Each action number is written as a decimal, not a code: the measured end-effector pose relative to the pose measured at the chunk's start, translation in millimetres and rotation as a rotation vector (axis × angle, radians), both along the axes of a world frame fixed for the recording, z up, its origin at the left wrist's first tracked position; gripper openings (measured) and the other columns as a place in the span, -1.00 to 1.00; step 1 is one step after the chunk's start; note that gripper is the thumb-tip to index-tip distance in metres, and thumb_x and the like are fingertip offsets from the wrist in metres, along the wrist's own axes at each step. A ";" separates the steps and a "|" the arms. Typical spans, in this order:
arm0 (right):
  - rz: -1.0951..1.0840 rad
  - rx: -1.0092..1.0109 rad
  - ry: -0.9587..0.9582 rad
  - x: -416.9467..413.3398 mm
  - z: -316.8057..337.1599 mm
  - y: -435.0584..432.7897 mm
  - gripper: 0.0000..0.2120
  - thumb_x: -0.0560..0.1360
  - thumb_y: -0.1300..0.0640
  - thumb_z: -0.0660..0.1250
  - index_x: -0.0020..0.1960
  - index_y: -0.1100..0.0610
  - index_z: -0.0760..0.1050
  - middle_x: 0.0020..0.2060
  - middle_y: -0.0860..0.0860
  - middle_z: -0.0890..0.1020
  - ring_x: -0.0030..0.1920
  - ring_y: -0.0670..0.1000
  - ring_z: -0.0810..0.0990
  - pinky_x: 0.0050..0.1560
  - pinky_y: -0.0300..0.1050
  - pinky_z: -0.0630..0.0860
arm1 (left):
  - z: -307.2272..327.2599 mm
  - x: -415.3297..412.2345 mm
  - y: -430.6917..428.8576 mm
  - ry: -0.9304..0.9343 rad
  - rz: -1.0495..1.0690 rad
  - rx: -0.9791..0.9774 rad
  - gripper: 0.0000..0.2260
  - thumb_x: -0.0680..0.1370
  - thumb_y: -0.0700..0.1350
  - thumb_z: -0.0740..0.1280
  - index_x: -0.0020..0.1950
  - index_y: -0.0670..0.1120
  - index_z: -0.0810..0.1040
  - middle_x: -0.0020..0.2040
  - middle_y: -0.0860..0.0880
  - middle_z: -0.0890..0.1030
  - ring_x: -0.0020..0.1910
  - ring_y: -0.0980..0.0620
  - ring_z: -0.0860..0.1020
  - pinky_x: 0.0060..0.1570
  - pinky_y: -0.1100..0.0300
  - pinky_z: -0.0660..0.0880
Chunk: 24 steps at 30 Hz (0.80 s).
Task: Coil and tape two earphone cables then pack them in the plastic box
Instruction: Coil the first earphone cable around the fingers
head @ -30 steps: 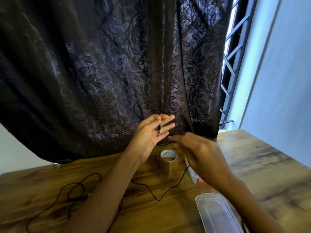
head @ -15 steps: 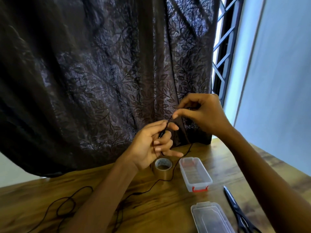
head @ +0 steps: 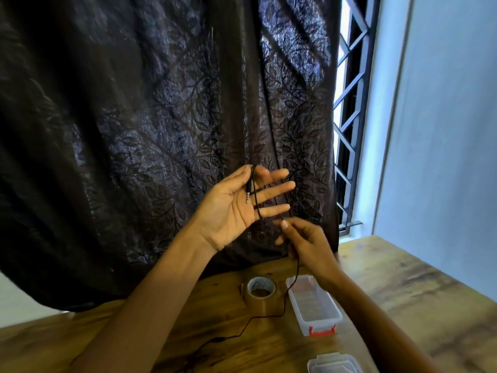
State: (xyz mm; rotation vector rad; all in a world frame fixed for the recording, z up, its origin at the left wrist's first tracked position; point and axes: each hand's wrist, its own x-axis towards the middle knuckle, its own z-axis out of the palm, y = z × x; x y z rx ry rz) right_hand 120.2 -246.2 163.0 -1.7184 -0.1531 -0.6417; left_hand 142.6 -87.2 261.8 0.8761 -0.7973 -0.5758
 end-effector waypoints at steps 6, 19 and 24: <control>-0.013 -0.078 0.133 -10.5 -23.0 2.0 -0.73 0.58 0.25 0.14 0.03 -0.09 0.50 -0.22 0.02 0.57 -0.20 -0.04 0.52 -0.14 -0.14 0.47 | 10.1 4.1 -2.8 -0.017 0.075 0.013 -0.70 0.63 -0.09 0.00 -0.13 -0.11 0.48 0.12 -0.12 0.62 0.13 -0.08 0.60 0.09 -0.13 0.51; -0.482 -1.266 -0.547 -68.4 68.8 6.8 -0.75 0.30 0.27 0.49 -0.05 0.07 0.61 -0.21 0.00 0.67 -0.24 0.03 0.62 -0.47 -0.08 0.55 | -7.3 5.6 -13.5 -0.126 0.279 0.133 -0.74 0.64 -0.13 0.00 0.01 -0.10 0.49 0.17 -0.06 0.59 0.20 -0.03 0.54 0.30 -0.08 0.37; -0.514 -1.222 -0.677 -60.7 108.0 5.0 -0.89 0.43 0.17 0.38 -0.08 0.04 0.65 -0.27 0.01 0.63 -0.28 0.04 0.60 -0.49 -0.12 0.49 | -9.3 -9.0 -19.7 -0.194 0.199 0.150 -0.76 0.65 -0.15 0.00 0.14 -0.14 0.43 0.01 -0.09 0.62 -0.18 0.00 0.66 -0.04 0.09 0.59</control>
